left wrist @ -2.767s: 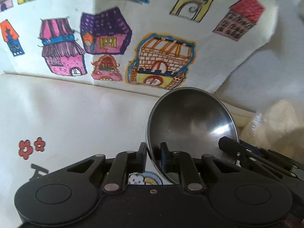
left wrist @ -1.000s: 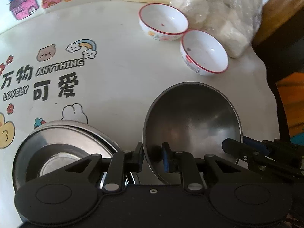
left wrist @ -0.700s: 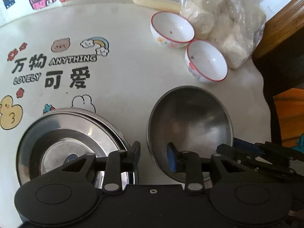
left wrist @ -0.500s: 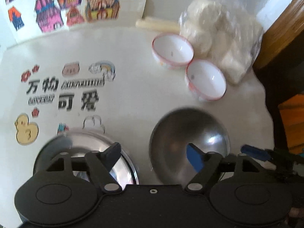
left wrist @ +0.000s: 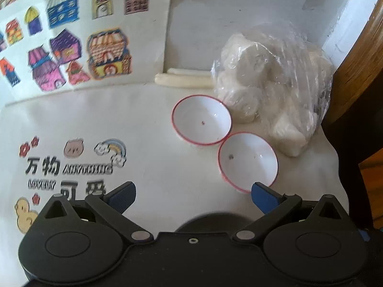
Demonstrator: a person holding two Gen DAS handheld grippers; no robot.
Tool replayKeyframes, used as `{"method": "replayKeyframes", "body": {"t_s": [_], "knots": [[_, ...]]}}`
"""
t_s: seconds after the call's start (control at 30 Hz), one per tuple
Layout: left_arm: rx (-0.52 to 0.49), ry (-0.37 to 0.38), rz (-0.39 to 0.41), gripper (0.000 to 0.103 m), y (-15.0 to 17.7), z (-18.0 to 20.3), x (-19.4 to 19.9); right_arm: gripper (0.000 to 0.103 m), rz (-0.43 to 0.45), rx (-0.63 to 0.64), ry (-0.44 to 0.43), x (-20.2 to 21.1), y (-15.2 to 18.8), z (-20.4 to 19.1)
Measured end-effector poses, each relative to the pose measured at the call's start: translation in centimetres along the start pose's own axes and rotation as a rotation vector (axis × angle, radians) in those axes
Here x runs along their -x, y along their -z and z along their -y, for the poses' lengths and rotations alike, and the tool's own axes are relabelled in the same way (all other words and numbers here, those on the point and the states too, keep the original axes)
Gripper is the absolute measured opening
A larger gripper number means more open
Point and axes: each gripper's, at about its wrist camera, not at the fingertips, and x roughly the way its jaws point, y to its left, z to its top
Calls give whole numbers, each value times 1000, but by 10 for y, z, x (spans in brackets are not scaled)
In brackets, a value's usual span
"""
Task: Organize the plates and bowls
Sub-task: 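Move both grippers to a white red-rimmed bowl and close on its rim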
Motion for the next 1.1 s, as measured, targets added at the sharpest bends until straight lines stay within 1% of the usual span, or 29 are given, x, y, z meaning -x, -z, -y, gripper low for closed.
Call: {"method": "replayKeyframes", "body": {"t_s": [0.17,0.27,0.37,0.53,0.67,0.77,0.87,0.93,0.97,1.03,1.1], "knots": [[-9,-2,-30,102,-19,11,-18,103,-2,-29,7,-10,-7,12],[23,-2,-68,102,-25,9,-30,103,21,-37,51,-18,-14,15],[51,-12,-93,102,-27,5,-39,103,29,-49,45,-28,-24,17],[34,-63,-117,102,-26,0,-50,103,35,-46,29,-48,-39,15],[37,-79,-148,102,-29,-5,-59,102,46,-23,26,-60,-47,10],[50,-55,-161,102,-31,-7,-65,99,44,-18,13,-67,-52,7],[42,-53,-174,101,-33,-5,-70,91,31,-25,-2,-74,-54,6],[27,-55,-179,97,-33,-4,-73,85,20,-31,-11,-79,-55,4],[24,-54,-182,94,-34,-5,-74,84,14,-34,-16,-82,-55,4],[34,-49,-187,90,-36,-6,-76,79,4,-36,-24,-86,-55,2],[50,-36,-200,84,-37,-7,-78,74,-6,-36,-27,-89,-54,0]]}}
